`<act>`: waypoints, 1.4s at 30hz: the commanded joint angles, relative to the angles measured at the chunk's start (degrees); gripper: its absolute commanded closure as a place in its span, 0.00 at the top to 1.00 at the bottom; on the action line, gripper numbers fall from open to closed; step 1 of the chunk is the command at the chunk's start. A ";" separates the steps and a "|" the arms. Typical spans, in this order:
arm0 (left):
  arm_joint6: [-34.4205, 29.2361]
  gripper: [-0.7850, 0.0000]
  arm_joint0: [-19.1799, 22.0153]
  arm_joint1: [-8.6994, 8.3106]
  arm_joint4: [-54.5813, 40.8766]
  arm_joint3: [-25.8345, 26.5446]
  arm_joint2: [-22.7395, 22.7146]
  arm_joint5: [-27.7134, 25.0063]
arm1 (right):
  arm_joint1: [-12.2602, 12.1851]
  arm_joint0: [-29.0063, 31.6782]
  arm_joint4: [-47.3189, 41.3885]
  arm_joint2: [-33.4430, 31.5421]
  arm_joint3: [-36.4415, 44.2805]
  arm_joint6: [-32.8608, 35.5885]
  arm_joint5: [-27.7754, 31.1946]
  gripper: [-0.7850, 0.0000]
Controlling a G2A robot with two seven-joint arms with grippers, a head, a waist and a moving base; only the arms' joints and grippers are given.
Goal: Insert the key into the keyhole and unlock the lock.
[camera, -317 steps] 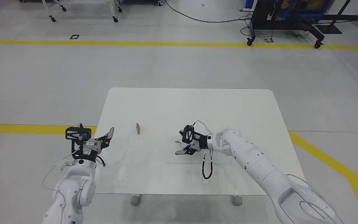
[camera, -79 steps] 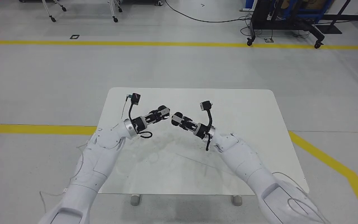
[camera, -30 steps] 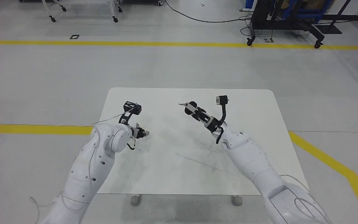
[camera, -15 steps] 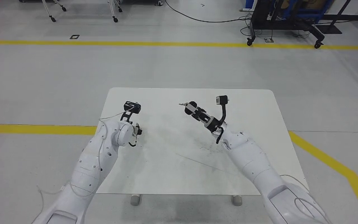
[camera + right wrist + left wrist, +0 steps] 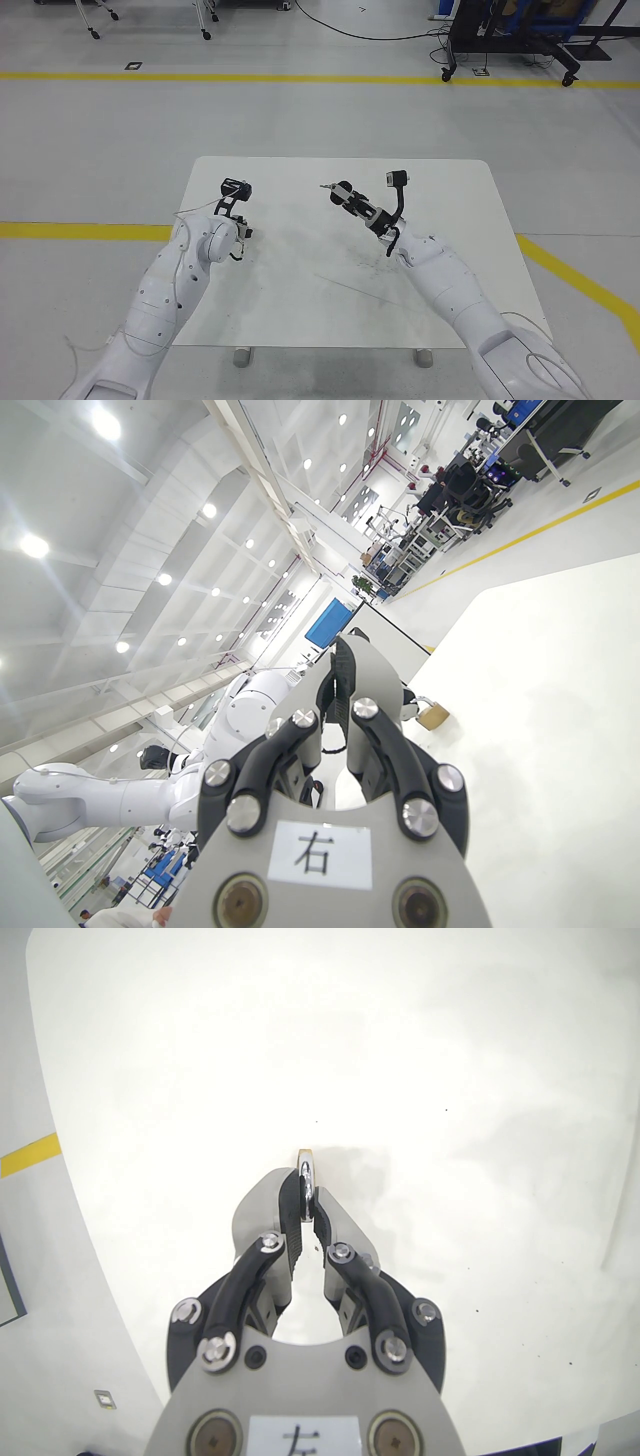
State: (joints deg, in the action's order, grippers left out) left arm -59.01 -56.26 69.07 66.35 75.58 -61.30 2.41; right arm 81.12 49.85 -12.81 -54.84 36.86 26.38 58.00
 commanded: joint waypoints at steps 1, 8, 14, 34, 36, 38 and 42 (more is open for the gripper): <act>0.01 0.00 -0.03 0.05 -0.14 -0.11 -0.07 0.07 | 0.00 0.00 0.00 0.00 0.00 0.00 0.00 0.00; -0.18 0.00 -0.07 0.25 -0.54 -0.89 -0.16 -0.01 | 0.00 0.00 0.00 0.00 0.00 0.00 0.00 0.00; 0.15 0.00 0.10 0.36 -1.30 -1.36 -0.74 -0.10 | 0.00 0.00 0.00 0.00 0.00 0.00 0.00 0.00; 2.17 0.29 1.09 1.08 -1.09 -3.93 -0.59 1.27 | 0.00 0.00 0.00 0.00 0.00 0.00 0.00 0.00; 2.69 0.08 1.16 1.20 -1.12 -3.88 -0.45 1.39 | 0.00 0.00 0.00 0.00 0.00 0.00 0.00 0.00; 2.59 0.00 1.27 1.25 -0.60 -3.98 -0.27 1.44 | 0.00 0.00 0.00 0.00 0.00 0.00 0.00 0.00; 1.44 0.00 1.67 1.42 0.37 -4.42 0.39 1.18 | 0.00 0.00 0.00 0.00 0.00 0.00 0.00 0.00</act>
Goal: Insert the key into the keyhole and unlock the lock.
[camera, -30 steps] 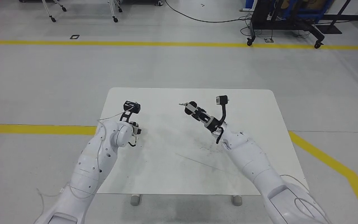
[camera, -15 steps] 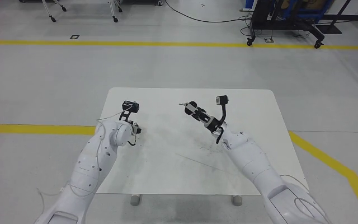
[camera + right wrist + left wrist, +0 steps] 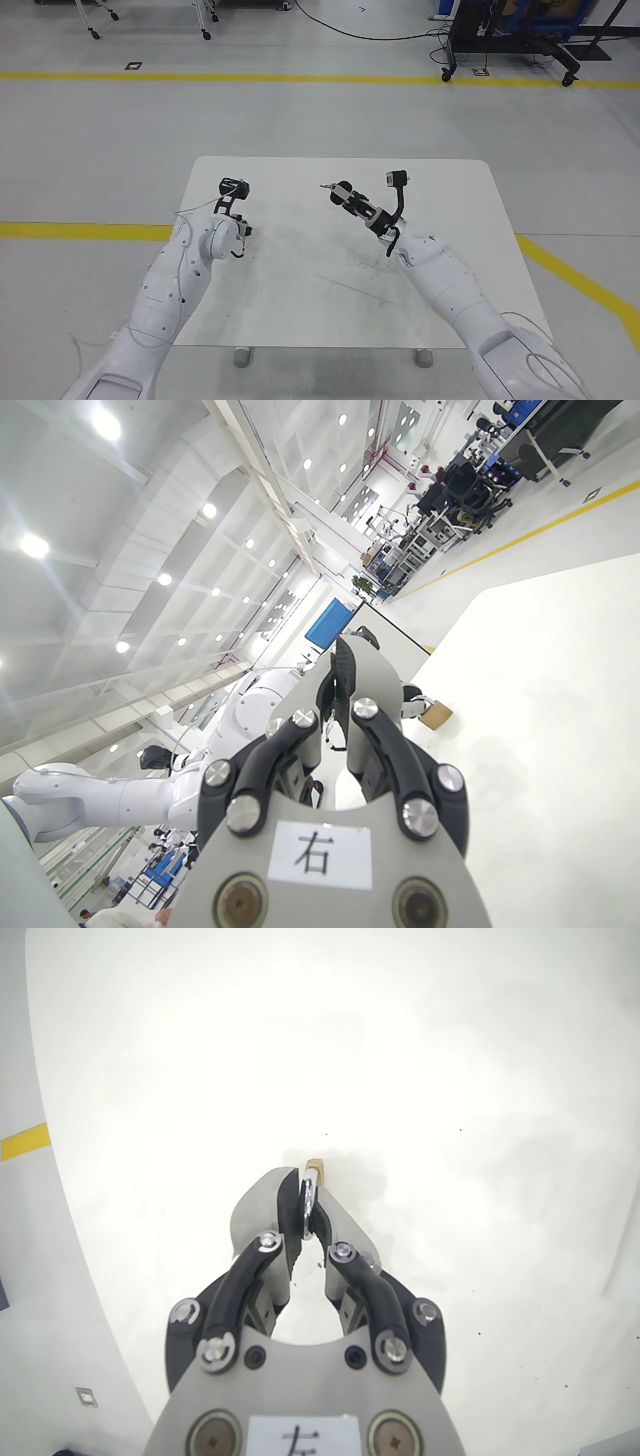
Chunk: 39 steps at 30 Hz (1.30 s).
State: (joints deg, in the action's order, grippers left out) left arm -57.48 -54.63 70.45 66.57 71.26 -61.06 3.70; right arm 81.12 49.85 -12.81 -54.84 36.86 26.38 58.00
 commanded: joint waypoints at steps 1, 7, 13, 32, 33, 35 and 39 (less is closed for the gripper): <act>-0.15 0.00 0.14 0.08 0.21 -0.19 0.23 -0.23 | 0.00 0.00 0.00 0.00 0.00 0.00 0.00 0.00; 2.94 0.00 -0.40 0.20 -0.32 0.10 -0.64 0.60 | 0.00 0.00 0.00 0.00 0.00 0.00 0.00 0.00; 16.65 0.00 -5.15 0.19 -13.27 4.22 -7.22 0.27 | 0.00 0.00 0.00 0.00 0.00 0.00 0.00 0.00; 27.66 0.00 -9.88 1.18 -35.39 4.87 -9.69 -12.89 | 0.12 0.62 0.66 0.25 1.65 -0.77 -2.29 0.00; 26.04 0.00 -9.19 1.43 -38.58 4.02 -9.23 -13.41 | 0.21 0.71 0.79 0.37 2.20 -1.05 -3.29 0.00; 22.47 0.00 -7.05 2.11 -47.45 2.10 -8.32 -15.35 | 0.51 0.62 0.26 0.28 2.40 -2.67 -4.56 0.00; 12.56 0.00 -2.09 3.67 -67.34 -4.23 -6.08 -18.43 | 1.44 0.87 -4.97 0.67 3.14 -2.13 -3.24 0.00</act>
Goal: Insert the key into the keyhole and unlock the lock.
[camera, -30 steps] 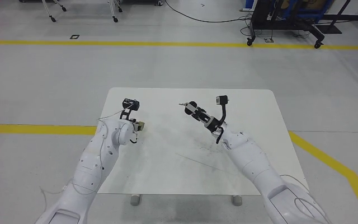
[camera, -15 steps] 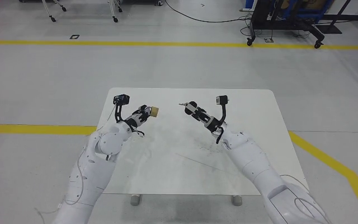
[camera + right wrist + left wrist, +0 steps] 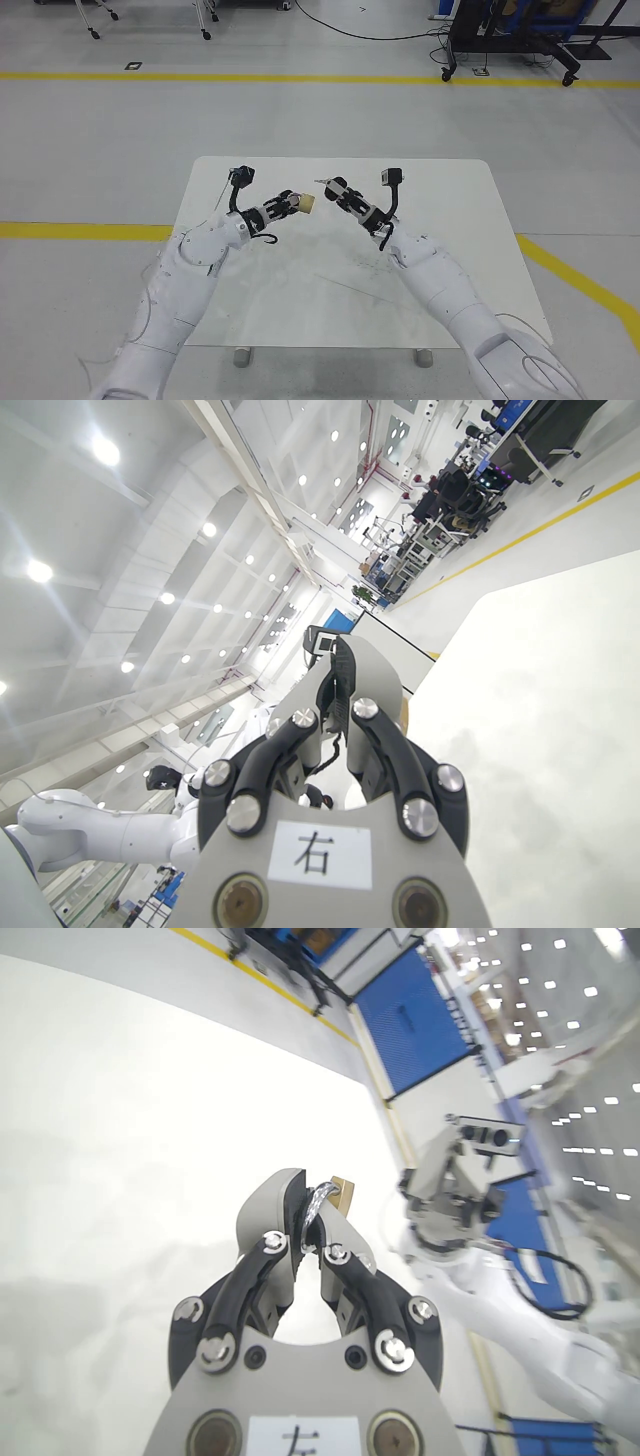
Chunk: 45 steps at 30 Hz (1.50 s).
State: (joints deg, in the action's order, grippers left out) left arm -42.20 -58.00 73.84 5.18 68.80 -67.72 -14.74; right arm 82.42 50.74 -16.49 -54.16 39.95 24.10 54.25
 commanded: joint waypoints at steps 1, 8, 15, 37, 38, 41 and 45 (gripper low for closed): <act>-4.90 0.00 2.67 0.71 -9.65 -3.73 1.35 0.31 | 0.38 0.06 -3.15 0.02 0.13 0.51 1.23 0.00; -13.24 0.00 10.45 3.42 -25.59 -17.99 5.66 1.71 | 1.73 -1.12 -12.11 -0.21 -2.68 2.46 3.44 0.00; -13.74 0.00 14.48 4.66 -27.18 -25.35 7.57 0.10 | 2.77 -2.47 -14.74 0.96 -5.24 8.08 2.76 0.00; -22.89 0.00 15.17 3.31 -21.52 -24.31 7.90 -14.95 | 4.36 -4.46 -15.09 -1.24 -10.32 11.54 3.18 0.00; -22.74 0.00 15.19 3.32 -21.46 -24.34 7.99 -14.58 | 4.45 -4.46 -15.07 -0.99 -10.22 12.71 3.28 0.00; -21.47 0.00 15.50 3.36 -21.59 -24.80 8.05 -12.83 | 4.49 -4.31 -16.11 -0.93 -9.97 15.98 3.65 0.00; -21.06 0.00 16.56 3.60 -23.34 -26.61 8.17 -6.39 | 4.25 -3.95 -17.93 -1.43 -9.21 20.12 3.75 0.00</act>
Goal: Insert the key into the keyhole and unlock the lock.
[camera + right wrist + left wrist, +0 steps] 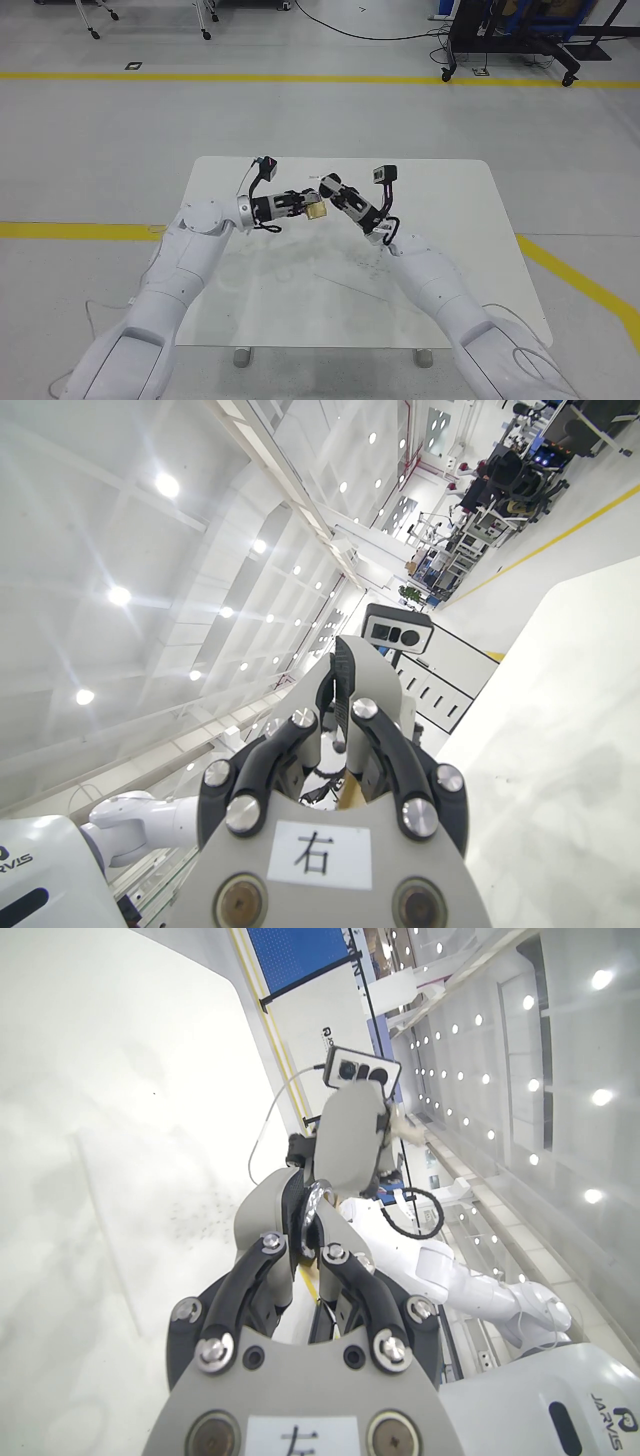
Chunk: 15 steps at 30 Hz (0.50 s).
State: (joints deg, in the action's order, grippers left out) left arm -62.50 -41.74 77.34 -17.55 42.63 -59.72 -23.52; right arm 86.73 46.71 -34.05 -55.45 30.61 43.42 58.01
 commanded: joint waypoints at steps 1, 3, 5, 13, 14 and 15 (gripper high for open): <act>-1.74 0.00 0.86 0.20 -1.54 -1.13 0.29 4.85 | -0.14 0.19 -0.88 -0.36 0.27 1.54 -0.01 0.00; -2.05 0.00 2.15 0.37 -1.41 -2.75 0.74 8.54 | -0.29 0.24 -1.51 -0.86 0.19 2.15 -0.01 0.00; -2.05 0.00 2.15 0.37 -1.41 -2.75 0.74 8.54 | -0.32 0.24 -1.93 -1.13 0.05 1.91 -0.07 0.00; -1.44 0.00 1.82 0.36 -0.77 -2.55 0.98 9.19 | -0.32 0.24 -1.93 -1.13 0.05 1.91 -0.07 0.00; -0.62 0.00 1.61 0.35 0.41 -1.87 1.43 10.56 | -0.32 0.24 -1.93 -1.13 0.05 1.91 -0.07 0.00; -0.02 0.00 1.53 0.34 1.26 -1.66 1.76 12.15 | -0.32 0.24 -1.93 -1.13 0.05 1.91 -0.07 0.00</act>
State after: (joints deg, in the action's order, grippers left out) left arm -63.20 -40.11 77.69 -17.28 40.70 -58.27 -12.99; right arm 86.41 46.95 -35.97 -56.59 30.65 45.33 57.94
